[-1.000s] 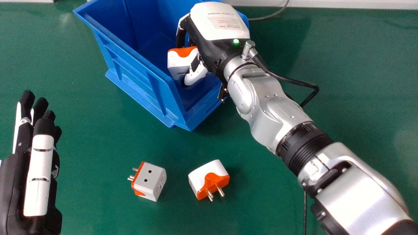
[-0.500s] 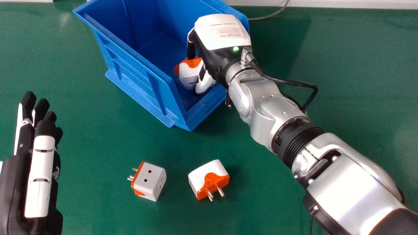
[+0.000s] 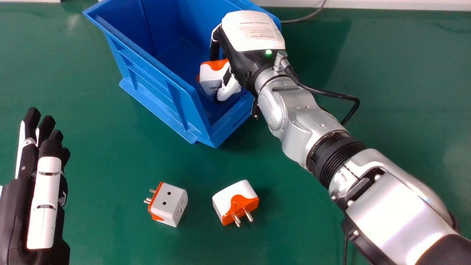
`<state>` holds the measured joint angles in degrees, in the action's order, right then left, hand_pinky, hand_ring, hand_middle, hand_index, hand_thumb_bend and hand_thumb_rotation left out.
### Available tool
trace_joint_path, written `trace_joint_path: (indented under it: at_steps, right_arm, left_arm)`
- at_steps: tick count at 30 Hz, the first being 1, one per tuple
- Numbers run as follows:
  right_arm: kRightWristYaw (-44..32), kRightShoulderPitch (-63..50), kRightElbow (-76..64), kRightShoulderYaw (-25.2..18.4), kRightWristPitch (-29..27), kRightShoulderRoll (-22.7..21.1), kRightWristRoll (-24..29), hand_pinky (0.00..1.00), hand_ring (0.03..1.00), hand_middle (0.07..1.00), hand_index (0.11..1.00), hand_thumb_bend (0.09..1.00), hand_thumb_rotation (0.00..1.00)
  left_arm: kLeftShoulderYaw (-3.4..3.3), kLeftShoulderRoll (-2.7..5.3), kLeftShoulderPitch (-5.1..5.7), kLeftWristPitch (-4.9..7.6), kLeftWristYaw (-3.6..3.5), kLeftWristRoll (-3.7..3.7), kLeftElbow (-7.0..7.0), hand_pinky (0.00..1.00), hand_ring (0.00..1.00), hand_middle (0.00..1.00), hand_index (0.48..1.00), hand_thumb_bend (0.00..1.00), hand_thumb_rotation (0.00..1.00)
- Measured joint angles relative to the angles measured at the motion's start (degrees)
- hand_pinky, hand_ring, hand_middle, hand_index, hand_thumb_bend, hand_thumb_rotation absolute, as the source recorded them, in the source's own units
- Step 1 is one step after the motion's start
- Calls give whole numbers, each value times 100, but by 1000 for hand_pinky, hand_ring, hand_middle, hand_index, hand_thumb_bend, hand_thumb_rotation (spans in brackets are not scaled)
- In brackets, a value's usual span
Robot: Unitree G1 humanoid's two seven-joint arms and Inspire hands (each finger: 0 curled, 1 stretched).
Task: Pick all objects and put in blue box
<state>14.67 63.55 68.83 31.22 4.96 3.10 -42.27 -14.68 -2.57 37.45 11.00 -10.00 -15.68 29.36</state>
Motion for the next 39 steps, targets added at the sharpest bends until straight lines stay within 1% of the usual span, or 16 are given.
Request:
trace_joint_path:
  at_steps: [5,6,7,9,10,11,13,16,17,18,20,22,27,32,36,39]
  right_arm:
    - [-3,0,0,16,7,1,64,350,424,508,501,516,0]
    - [-5,0,0,51,30,0,57,350,424,508,501,516,0]
    - [-8,0,3,117,66,-1,36,377,456,537,500,516,30]
    - [-12,0,30,233,74,-12,-73,377,456,537,500,516,30]
    - [-19,0,44,267,75,-13,-75,431,519,595,562,564,85]
    - [-31,0,52,290,74,-16,-77,431,519,595,562,564,85]
    - [-40,0,66,332,70,-22,-80,526,623,691,664,631,168]
    - [-72,0,72,342,55,-26,-72,620,726,783,760,682,238]
    - [-127,0,77,342,48,-31,-68,620,726,783,760,682,238]
    - [-182,0,94,342,43,-34,-66,643,751,805,783,689,252]
    - [-219,-1,125,377,37,-41,-76,672,783,835,815,704,275]
    - [-218,-1,136,459,34,-68,-103,678,792,842,824,712,287]
    - [-243,-1,138,547,-3,-112,-126,710,825,873,858,717,327]
    - [-246,-1,138,575,16,-119,-128,717,840,891,878,730,367]
    - [-249,-1,138,577,54,-118,-128,722,848,900,886,731,387]
    - [-248,-1,138,578,56,-118,-128,721,848,900,887,730,392]
  left_arm:
    - [0,-1,1,2,-8,-2,2,1000,1000,1000,1000,451,1000]
    - [1,-1,4,0,-6,-2,5,1000,1000,1000,1000,451,1000]
    - [3,0,9,-2,-2,-1,13,1000,1000,1000,1000,455,1000]
    - [12,5,31,-4,17,7,42,1000,1000,1000,1000,455,1000]
    - [18,11,40,-4,22,7,49,1000,1000,1000,1000,460,1000]
    - [20,16,51,-3,23,6,49,1000,1000,1000,1000,460,1000]
    - [18,22,66,6,13,0,42,1000,1000,1000,1000,473,1000]
    - [10,29,90,86,-11,-13,23,1000,1000,1000,1000,486,1000]
    - [9,38,108,98,-11,-17,25,1000,1000,1000,1000,486,1000]
    - [9,59,132,97,0,-17,28,1000,1000,1000,1000,489,1000]
    - [16,123,198,95,28,-13,45,1000,1000,1000,1000,487,1000]
    - [16,158,234,94,35,-13,63,1000,1000,1000,1000,486,1000]
    - [18,157,226,95,21,-9,66,1000,1000,1000,1000,483,1000]
    - [16,156,191,96,-5,-16,58,1000,1000,1000,1000,479,1000]
    - [12,151,141,96,-29,-19,38,1000,1000,1000,1000,470,1000]
    - [13,151,109,80,-14,-15,47,1000,1000,1000,1000,467,1000]
